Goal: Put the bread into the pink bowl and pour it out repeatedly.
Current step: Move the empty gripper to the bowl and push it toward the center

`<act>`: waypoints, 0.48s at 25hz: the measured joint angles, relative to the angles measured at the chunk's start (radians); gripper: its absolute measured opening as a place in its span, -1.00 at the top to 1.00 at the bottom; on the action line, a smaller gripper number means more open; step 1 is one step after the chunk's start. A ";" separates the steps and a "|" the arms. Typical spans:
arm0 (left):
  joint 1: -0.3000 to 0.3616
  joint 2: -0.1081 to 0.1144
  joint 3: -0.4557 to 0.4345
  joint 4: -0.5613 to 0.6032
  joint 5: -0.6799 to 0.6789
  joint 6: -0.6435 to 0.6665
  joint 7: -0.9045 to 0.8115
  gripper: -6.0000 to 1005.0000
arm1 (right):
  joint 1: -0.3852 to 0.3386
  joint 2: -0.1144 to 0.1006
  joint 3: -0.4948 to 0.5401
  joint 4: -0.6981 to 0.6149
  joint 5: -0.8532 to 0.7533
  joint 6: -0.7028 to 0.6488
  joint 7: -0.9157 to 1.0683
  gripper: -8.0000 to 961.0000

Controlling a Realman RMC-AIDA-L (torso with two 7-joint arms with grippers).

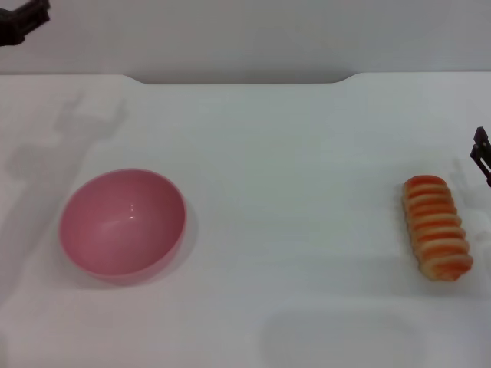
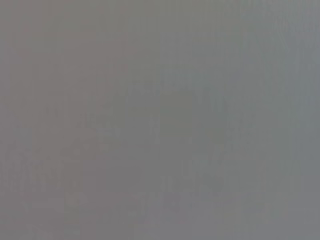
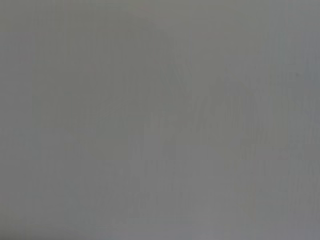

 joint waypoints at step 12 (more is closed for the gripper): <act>-0.181 -0.015 -0.234 -0.009 0.481 -0.404 -0.406 -0.68 | -0.011 0.000 -0.002 0.002 0.000 0.000 0.000 -0.74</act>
